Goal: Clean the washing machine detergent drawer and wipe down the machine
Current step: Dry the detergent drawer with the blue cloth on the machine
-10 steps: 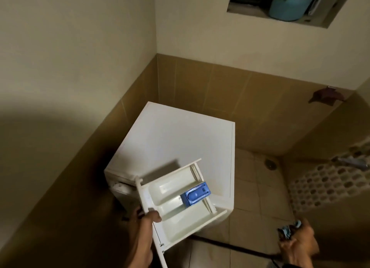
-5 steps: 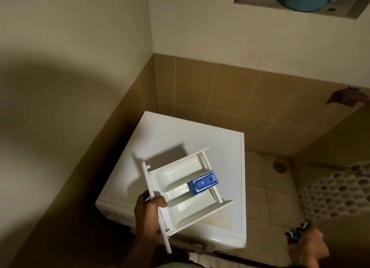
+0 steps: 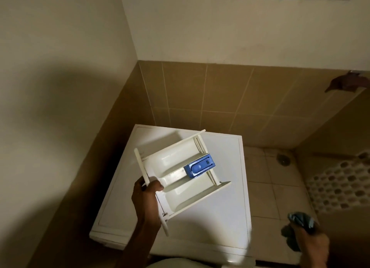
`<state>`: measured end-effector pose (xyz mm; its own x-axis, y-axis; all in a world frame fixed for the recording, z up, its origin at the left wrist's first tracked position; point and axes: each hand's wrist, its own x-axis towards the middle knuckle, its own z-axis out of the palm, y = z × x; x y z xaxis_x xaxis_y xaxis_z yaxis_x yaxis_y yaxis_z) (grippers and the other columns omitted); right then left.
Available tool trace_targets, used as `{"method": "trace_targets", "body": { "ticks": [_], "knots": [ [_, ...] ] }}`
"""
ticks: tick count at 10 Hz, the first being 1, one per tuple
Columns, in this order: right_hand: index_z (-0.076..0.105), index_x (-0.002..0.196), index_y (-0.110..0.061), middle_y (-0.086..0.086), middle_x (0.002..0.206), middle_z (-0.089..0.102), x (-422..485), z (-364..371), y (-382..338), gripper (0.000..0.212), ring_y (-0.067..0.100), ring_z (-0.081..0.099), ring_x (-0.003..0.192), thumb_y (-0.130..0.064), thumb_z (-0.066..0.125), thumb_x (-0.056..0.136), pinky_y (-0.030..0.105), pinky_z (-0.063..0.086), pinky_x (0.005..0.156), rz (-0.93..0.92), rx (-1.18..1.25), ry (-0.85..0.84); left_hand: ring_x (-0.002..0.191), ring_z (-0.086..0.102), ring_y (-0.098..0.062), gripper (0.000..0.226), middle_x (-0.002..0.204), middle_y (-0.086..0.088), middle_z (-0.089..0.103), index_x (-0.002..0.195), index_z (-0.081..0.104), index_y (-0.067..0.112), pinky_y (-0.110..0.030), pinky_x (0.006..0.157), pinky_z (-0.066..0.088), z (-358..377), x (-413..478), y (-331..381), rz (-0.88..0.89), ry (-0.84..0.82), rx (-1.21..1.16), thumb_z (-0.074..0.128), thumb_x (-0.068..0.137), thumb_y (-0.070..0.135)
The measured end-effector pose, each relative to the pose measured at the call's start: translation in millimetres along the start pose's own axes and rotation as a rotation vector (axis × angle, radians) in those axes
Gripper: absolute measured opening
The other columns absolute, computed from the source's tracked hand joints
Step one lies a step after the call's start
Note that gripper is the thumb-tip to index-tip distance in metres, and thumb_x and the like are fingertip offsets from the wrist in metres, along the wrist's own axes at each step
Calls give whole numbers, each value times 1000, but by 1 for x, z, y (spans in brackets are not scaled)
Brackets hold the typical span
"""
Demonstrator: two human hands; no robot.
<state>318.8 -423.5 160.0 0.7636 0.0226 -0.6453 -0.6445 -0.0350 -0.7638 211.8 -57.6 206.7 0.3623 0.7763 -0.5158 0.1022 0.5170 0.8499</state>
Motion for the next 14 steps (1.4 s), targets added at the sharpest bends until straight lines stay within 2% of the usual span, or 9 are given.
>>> {"method": "trace_targets", "body": {
  "ticks": [1,2,4,8,9,10,11,12,14],
  "knots": [
    [53,73,-9,13,52,61,-15,33,-16,34,16,62,46,-33,67,91,30,54,43,193,676,-334,93,70,-38,50,108,-13,73,122,67,12,-55,83,60,7,5,13,12,-41,16,74,73,4],
    [57,80,-7,22,73,55,-19,86,-26,30,25,64,62,4,35,97,26,51,47,61,633,-230,99,70,-40,61,107,-9,75,117,69,20,-64,90,57,13,17,31,56,-69,40,72,56,16],
    [63,116,1,20,95,68,-20,157,-23,25,32,67,81,-8,63,93,40,55,63,-14,484,-216,97,71,-42,58,106,-9,76,114,71,20,-58,83,58,7,47,46,132,-89,12,70,57,11],
    [66,120,1,23,116,70,-55,214,-50,38,34,68,101,1,64,82,52,52,100,7,588,-277,79,65,-27,42,93,-1,71,105,69,20,-38,70,52,11,59,64,158,-156,-74,69,65,7],
    [68,116,-5,21,106,72,-59,221,-46,30,34,68,92,4,66,87,52,56,89,-171,439,-150,77,66,-25,51,92,1,72,110,68,18,-37,67,52,14,55,67,173,-176,-82,68,59,12],
    [69,107,-17,4,81,72,-61,237,-41,28,18,65,69,5,67,90,30,51,60,-646,-53,139,75,66,-21,64,93,-4,71,118,64,15,-36,67,53,17,52,71,218,-195,-91,70,54,19],
    [69,117,-18,-1,98,70,-53,250,-36,38,14,65,83,3,70,86,20,50,70,-985,-454,291,73,66,-16,68,96,-8,68,120,60,12,-34,66,51,19,51,72,245,-216,-94,69,53,21],
    [70,122,-14,4,115,68,-34,272,-33,48,25,60,103,8,73,78,31,47,89,-1197,-898,352,73,66,-10,67,99,-3,67,123,52,8,-30,66,53,24,44,73,314,-257,-58,64,58,11],
    [70,115,-12,5,115,69,-27,295,-29,61,35,62,111,8,53,60,54,50,98,-1204,-1324,307,78,63,-13,73,103,-4,67,127,51,7,-24,68,52,25,39,80,442,-282,19,66,56,11]
  ]
}}
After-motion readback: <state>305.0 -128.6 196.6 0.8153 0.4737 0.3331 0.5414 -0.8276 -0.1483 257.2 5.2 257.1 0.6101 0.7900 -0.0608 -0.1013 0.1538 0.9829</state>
